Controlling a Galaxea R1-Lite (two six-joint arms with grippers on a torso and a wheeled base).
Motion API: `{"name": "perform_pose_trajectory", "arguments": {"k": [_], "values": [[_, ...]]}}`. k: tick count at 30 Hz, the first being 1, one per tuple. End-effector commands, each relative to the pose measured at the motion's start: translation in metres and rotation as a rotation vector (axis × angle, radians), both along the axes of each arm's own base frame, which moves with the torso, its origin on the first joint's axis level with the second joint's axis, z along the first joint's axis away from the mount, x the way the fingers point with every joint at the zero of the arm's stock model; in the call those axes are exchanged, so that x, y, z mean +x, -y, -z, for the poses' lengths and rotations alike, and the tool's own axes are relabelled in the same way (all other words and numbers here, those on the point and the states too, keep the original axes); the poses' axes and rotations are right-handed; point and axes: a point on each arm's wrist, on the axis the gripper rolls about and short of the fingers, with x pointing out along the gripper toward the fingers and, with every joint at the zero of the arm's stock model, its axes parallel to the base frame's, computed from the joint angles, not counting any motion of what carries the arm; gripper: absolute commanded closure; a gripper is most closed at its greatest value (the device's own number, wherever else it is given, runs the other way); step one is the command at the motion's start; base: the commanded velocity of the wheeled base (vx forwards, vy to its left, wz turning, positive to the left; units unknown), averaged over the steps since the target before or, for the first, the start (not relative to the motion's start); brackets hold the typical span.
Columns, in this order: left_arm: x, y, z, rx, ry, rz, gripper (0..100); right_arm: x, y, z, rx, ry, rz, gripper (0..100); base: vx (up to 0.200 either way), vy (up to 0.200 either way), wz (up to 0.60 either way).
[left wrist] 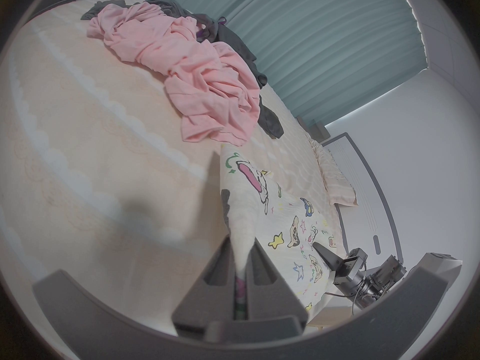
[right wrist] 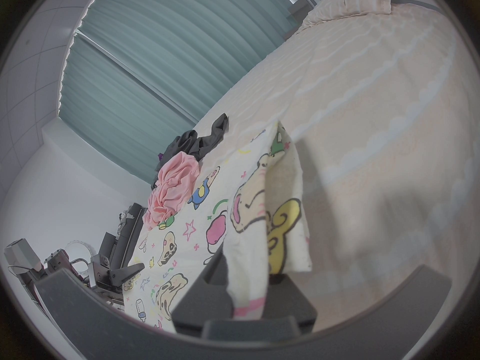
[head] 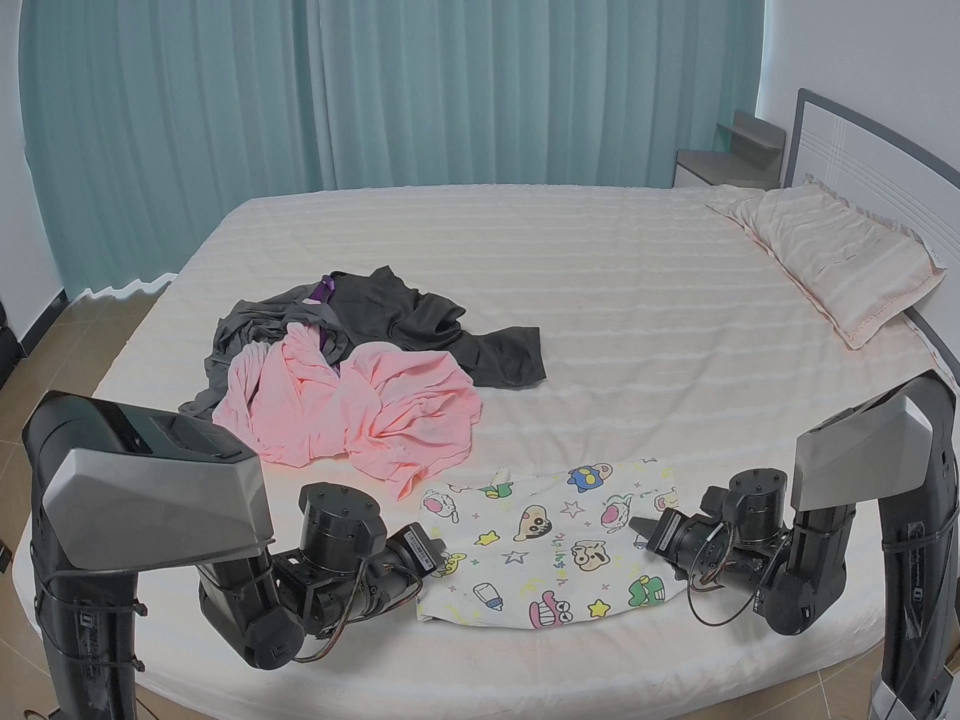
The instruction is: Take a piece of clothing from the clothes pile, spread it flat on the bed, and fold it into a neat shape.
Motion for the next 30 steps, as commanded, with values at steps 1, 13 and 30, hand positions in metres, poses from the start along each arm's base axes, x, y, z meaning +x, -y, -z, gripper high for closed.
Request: {"name": "perform_pose_trajectory", "arguments": {"k": [1, 13, 30], "values": [[-0.001, 0.000, 0.001, 0.002, -0.005, -0.001, 100, -0.002, 0.001, -0.003, 0.005, 0.007, -0.003, 100, 0.000, 0.000, 0.00], [-0.007, -0.007, 0.004, 0.009, -0.031, -0.004, 0, -0.017, 0.011, -0.014, -0.020, -0.005, 0.011, 0, 0.000, 0.000, 0.00], [0.009, -0.041, -0.014, -0.211, -0.007, -0.034, 0, -0.073, 0.035, -0.026, -0.143, -0.082, -0.185, 0, 0.000, 0.000, 0.00]]}}
